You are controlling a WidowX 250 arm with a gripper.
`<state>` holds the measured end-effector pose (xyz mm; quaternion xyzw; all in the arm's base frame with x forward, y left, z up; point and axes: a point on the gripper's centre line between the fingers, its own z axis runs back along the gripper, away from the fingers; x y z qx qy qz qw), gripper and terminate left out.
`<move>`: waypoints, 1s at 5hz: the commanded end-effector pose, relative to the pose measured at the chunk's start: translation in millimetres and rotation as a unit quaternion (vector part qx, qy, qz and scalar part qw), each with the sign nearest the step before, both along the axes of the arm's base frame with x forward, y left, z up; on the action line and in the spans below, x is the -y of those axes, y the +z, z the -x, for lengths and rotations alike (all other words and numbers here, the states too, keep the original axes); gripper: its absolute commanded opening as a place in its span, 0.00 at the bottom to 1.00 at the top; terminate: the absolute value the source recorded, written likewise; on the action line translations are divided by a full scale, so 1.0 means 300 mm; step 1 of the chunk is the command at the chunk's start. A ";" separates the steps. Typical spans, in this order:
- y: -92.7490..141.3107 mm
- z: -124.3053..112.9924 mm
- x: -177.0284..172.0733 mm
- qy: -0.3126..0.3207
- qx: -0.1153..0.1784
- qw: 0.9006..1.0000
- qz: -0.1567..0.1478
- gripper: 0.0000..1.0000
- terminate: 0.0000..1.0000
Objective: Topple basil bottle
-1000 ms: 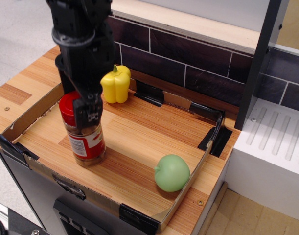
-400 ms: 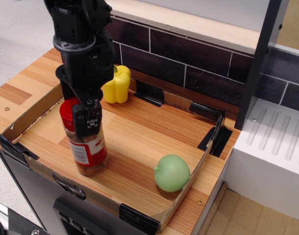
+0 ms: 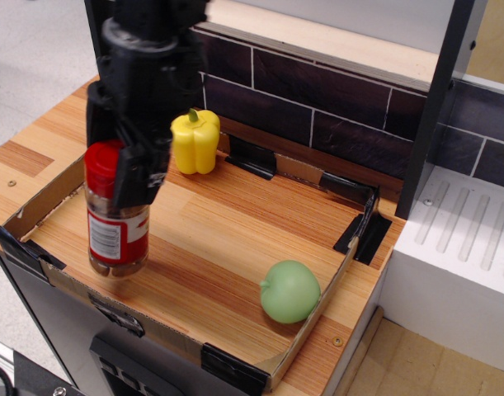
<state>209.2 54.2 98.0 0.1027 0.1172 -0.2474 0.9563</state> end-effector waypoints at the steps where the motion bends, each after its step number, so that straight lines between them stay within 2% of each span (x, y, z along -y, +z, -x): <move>1: -0.028 -0.070 0.023 0.019 -0.005 0.997 -0.073 0.00 0.00; 2: -0.073 -0.084 0.054 0.000 -0.006 0.999 -0.053 0.00 0.00; 3: -0.083 -0.104 0.085 -0.044 0.041 0.998 0.021 0.00 0.00; 4: -0.074 -0.135 0.116 -0.071 0.083 0.991 0.075 0.00 0.00; 5: -0.068 -0.173 0.142 -0.090 0.121 0.983 0.110 0.00 0.00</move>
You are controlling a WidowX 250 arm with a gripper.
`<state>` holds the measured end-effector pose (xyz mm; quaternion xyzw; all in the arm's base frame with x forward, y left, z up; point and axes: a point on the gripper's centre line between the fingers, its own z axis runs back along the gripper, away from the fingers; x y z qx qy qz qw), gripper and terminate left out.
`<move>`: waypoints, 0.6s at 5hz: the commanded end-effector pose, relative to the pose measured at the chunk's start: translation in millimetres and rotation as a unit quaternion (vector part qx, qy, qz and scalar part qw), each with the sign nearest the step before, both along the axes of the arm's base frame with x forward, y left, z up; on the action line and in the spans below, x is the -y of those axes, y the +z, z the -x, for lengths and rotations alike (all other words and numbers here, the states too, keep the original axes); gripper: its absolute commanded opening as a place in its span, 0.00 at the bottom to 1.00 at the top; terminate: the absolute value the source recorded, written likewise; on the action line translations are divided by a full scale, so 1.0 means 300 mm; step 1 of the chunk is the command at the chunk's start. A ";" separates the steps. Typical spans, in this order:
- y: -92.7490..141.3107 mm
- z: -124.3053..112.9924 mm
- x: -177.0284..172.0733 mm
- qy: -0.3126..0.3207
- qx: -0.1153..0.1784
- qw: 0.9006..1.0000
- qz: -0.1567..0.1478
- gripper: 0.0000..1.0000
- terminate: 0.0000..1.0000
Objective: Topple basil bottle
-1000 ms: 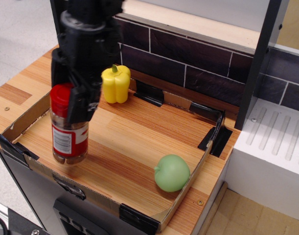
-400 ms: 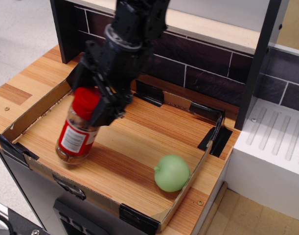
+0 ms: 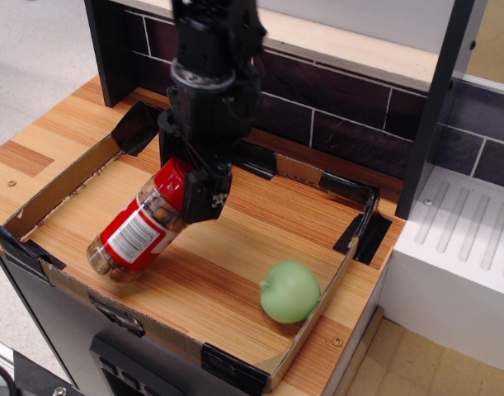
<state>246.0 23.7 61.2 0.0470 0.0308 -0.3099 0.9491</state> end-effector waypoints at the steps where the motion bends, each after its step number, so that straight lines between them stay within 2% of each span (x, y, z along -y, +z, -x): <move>1: 0.047 -0.090 0.071 -0.033 0.084 0.994 0.062 0.00 0.00; 2: 0.019 -0.135 0.105 -0.018 0.110 0.990 0.089 0.00 0.00; 3: -0.008 -0.181 0.137 0.007 0.122 0.987 0.108 0.00 0.00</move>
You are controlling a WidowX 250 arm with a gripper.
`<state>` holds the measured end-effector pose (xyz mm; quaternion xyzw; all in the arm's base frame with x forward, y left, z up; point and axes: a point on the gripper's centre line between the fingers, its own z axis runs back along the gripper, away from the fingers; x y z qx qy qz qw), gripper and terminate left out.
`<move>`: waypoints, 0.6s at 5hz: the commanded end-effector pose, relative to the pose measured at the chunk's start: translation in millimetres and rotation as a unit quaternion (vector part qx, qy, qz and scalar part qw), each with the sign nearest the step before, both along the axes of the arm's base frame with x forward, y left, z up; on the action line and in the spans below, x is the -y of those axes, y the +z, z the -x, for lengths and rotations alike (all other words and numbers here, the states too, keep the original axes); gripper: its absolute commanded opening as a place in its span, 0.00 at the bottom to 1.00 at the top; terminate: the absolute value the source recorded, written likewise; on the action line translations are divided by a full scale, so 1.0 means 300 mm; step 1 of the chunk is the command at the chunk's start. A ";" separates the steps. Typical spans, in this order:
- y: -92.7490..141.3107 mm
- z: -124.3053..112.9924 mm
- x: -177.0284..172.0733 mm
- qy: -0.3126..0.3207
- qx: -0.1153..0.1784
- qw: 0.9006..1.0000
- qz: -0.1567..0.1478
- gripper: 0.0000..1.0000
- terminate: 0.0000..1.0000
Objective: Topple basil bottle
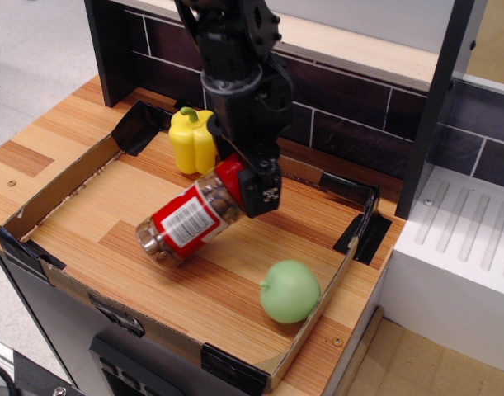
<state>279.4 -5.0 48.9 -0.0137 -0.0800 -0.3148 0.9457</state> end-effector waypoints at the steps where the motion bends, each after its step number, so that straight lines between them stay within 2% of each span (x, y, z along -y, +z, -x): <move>1: 0.008 -0.098 0.071 0.038 0.044 0.998 0.023 0.00 0.00; 2: -0.027 -0.116 0.095 0.042 0.044 0.998 0.017 0.00 0.00; 3: -0.038 -0.118 0.102 0.051 0.045 0.998 0.009 1.00 0.00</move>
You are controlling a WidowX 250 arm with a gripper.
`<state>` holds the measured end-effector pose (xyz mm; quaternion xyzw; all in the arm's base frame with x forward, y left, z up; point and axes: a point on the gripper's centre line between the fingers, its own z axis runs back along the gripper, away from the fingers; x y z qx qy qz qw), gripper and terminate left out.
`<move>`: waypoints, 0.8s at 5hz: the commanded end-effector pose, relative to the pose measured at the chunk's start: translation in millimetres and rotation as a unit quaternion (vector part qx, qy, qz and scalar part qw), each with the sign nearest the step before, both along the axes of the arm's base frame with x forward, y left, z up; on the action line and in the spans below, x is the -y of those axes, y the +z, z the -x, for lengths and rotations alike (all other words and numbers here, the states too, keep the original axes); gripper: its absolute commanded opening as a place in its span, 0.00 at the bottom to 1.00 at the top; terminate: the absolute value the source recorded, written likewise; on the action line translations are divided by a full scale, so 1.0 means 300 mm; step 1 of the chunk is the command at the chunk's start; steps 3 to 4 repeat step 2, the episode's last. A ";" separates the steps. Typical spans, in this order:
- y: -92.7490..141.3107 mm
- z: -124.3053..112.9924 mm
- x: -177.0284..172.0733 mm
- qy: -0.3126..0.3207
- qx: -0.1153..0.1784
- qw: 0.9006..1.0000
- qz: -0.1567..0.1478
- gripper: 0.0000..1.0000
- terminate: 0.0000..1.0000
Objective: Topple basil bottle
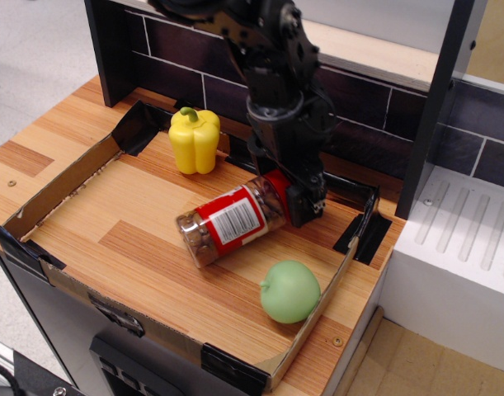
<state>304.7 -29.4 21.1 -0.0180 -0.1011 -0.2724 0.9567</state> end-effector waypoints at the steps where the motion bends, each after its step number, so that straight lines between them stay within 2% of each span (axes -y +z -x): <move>1: 0.072 -0.036 0.029 0.012 0.016 1.000 -0.011 1.00 0.00; 2: 0.101 -0.043 0.037 0.020 0.011 1.000 -0.010 1.00 1.00; 4: 0.101 -0.043 0.037 0.020 0.011 1.000 -0.010 1.00 1.00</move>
